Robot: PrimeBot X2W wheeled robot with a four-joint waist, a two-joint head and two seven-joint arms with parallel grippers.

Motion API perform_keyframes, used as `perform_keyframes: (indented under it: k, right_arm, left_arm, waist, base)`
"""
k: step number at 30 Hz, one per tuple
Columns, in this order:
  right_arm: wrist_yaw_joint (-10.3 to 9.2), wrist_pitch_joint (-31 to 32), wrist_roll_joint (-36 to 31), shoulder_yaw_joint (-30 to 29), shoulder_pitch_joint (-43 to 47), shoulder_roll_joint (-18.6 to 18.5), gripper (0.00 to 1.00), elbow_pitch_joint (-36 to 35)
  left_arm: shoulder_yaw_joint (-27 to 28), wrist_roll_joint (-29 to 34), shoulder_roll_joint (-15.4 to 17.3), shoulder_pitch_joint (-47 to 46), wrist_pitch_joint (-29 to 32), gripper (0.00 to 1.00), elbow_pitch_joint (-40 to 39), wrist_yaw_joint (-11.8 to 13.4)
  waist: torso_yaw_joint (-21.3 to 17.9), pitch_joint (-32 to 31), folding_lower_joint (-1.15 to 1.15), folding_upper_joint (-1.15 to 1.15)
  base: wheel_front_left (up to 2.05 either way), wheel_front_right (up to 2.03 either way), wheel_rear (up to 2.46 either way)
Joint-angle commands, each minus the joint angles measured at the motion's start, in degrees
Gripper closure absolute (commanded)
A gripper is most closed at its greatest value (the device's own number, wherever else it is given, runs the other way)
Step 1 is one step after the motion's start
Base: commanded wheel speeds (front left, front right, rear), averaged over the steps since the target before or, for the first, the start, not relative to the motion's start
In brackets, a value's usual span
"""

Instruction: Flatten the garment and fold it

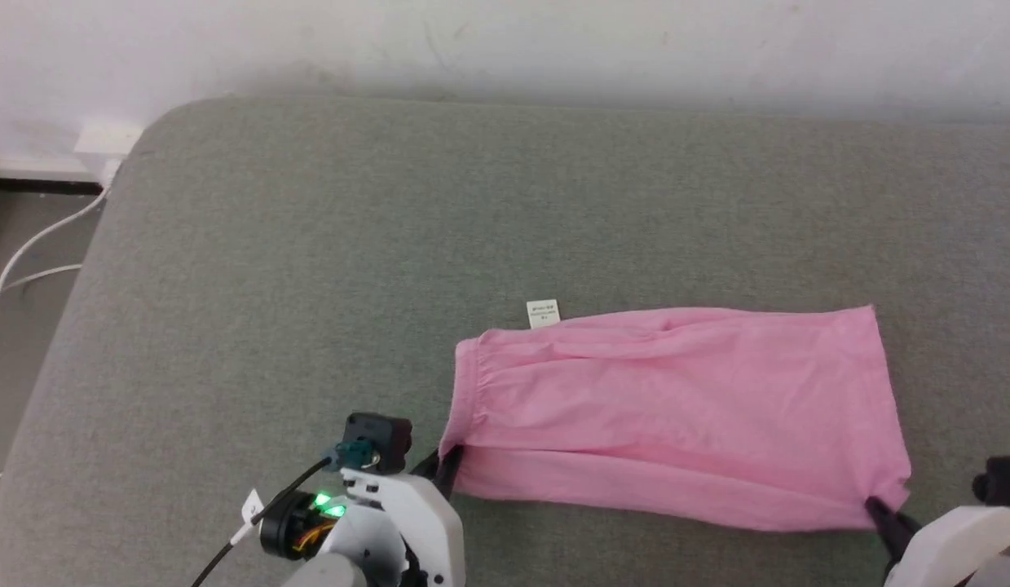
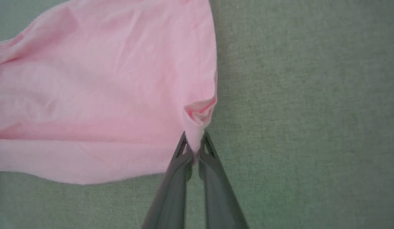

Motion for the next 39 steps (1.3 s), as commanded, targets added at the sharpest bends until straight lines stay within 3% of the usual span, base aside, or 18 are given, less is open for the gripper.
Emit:
perform_keyframes:
  k: [1,2,3,4,5,6,7,15,21,24,28,39]
  right_arm:
    - [-0.06,-1.5,1.5,0.7,0.3,0.0,1.0,2.2]
    - [-0.06,-2.3,1.9,1.2,0.2,0.0,1.0,3.8]
    - [-0.06,-2.7,1.9,1.7,0.1,0.0,0.9,5.4]
    - [-0.06,-3.2,1.8,2.3,-0.2,0.0,0.58,6.7]
    - [-0.06,-3.9,1.7,2.7,-0.6,0.0,0.0,7.9]
    - [-0.06,-4.6,1.5,2.9,-1.0,0.0,0.0,8.9]
    - [-0.06,-5.1,1.2,3.0,-1.4,0.0,0.0,9.8]
    - [-0.06,-9.0,0.3,0.9,-2.6,0.0,0.0,5.8]
    - [-0.06,-14.1,-1.5,0.4,-4.8,0.0,0.0,1.1]
    - [-0.06,-16.1,-2.9,0.3,-5.9,0.0,0.0,1.7]
    - [-0.06,-17.0,-4.1,0.3,-7.2,0.0,0.0,3.7]
    - [-0.06,-7.4,-4.9,-1.8,-12.8,0.0,0.0,15.0]
  left_arm:
    - [0.3,-0.3,1.0,1.3,0.1,1.0,-1.0,0.9]
    - [0.3,-0.5,1.1,1.8,0.3,1.0,-1.5,1.1]
    - [0.2,-0.7,1.1,2.2,0.5,1.0,-1.8,1.2]
    - [0.3,-1.0,1.1,2.6,0.6,0.86,-2.0,1.3]
    - [0.3,-1.3,0.9,3.0,0.5,0.53,-2.0,1.5]
    - [0.3,-1.5,0.7,3.3,0.6,0.03,-2.0,1.6]
    - [0.4,-1.7,0.6,3.5,0.6,0.0,-2.0,1.8]
    - [2.9,-1.8,1.1,5.0,-5.9,0.0,-5.0,1.9]
    - [7.0,1.7,1.5,3.6,-18.5,0.0,-5.9,3.0]
    - [9.3,3.5,0.9,2.0,-24.6,0.0,-4.7,3.2]
    - [11.8,5.9,-0.1,0.1,-26.4,0.0,-3.8,2.3]
    - [25.0,17.3,-6.7,-0.9,-26.6,0.0,-4.7,-6.3]
  waist:
    - [-1.5,0.3,0.01,0.0]
    - [-1.9,0.3,0.01,0.0]
    - [-2.1,0.4,0.01,0.0]
    - [-2.3,0.5,0.01,0.0]
    - [-2.4,0.5,0.01,0.0]
    - [-2.5,0.5,0.01,0.0]
    - [-2.6,0.4,0.01,0.0]
    - [-2.0,-1.1,0.01,0.0]
    - [-1.3,-1.4,0.01,0.0]
    - [-0.8,-1.4,0.01,0.0]
    - [-0.4,-1.3,0.01,0.0]
    - [-0.1,-0.3,0.01,0.0]
  base:
    - [0.0,0.0,0.0]
    - [0.0,0.0,0.0]
    - [0.0,0.0,0.0]
    - [0.0,0.0,0.0]
    - [0.0,0.0,0.0]
    - [0.0,0.0,0.0]
    - [0.0,0.0,0.0]
    - [0.0,0.0,0.0]
    - [0.0,0.0,0.0]
    - [0.0,0.0,0.0]
    - [0.0,0.0,0.0]
    - [0.0,0.0,0.0]
